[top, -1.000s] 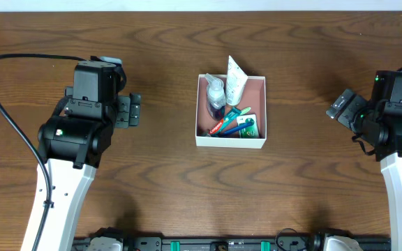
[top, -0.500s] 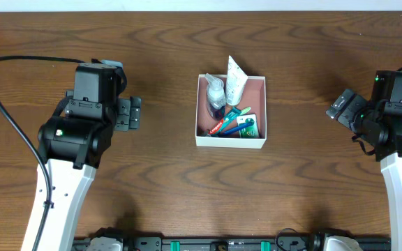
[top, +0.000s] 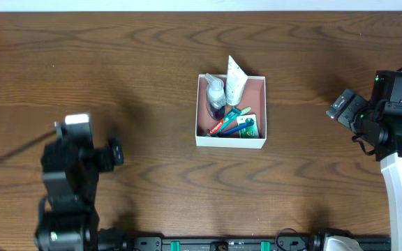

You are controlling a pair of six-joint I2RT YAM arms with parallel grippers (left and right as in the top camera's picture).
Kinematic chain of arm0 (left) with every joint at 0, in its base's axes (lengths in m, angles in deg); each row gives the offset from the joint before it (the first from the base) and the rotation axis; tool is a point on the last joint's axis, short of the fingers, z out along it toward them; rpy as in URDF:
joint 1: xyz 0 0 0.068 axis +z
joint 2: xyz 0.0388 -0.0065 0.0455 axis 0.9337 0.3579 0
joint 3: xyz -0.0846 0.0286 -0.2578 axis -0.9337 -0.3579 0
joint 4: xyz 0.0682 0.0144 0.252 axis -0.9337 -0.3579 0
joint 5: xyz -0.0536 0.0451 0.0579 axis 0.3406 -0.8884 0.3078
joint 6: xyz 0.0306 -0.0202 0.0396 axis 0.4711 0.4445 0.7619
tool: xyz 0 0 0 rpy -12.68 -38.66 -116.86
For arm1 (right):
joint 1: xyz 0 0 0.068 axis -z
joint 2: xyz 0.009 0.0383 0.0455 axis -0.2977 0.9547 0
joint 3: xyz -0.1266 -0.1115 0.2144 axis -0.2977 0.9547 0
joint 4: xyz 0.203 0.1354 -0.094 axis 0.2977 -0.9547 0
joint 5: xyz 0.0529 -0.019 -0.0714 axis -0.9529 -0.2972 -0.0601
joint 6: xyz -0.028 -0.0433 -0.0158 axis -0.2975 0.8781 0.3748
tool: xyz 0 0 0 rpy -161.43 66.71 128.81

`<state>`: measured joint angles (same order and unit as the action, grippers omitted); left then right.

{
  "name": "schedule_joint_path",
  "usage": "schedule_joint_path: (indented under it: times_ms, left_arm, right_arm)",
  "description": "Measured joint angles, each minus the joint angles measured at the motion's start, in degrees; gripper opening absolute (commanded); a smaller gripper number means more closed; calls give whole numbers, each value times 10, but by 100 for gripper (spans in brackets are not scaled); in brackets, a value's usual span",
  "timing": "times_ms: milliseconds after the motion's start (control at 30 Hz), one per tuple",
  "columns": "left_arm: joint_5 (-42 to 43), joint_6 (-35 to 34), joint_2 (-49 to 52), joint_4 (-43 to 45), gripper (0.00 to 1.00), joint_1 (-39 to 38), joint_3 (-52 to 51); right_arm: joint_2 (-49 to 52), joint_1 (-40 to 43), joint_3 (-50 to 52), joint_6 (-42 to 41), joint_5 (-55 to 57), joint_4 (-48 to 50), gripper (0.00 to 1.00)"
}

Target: Pack container

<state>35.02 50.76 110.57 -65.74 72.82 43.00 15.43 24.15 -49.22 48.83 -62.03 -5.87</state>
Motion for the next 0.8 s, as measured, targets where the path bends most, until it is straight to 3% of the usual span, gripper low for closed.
schedule_joint_path:
  times_ms: [433, 800]
  left_arm:
    - [19, -30, -210, 10, 98, 6, -202]
    - [23, -43, -321, 10, 98, -3, -284]
  right_arm:
    - [0, 0, 0, 0, 0, 0, 99]
    - [0, 0, 0, 0, 0, 0, 99]
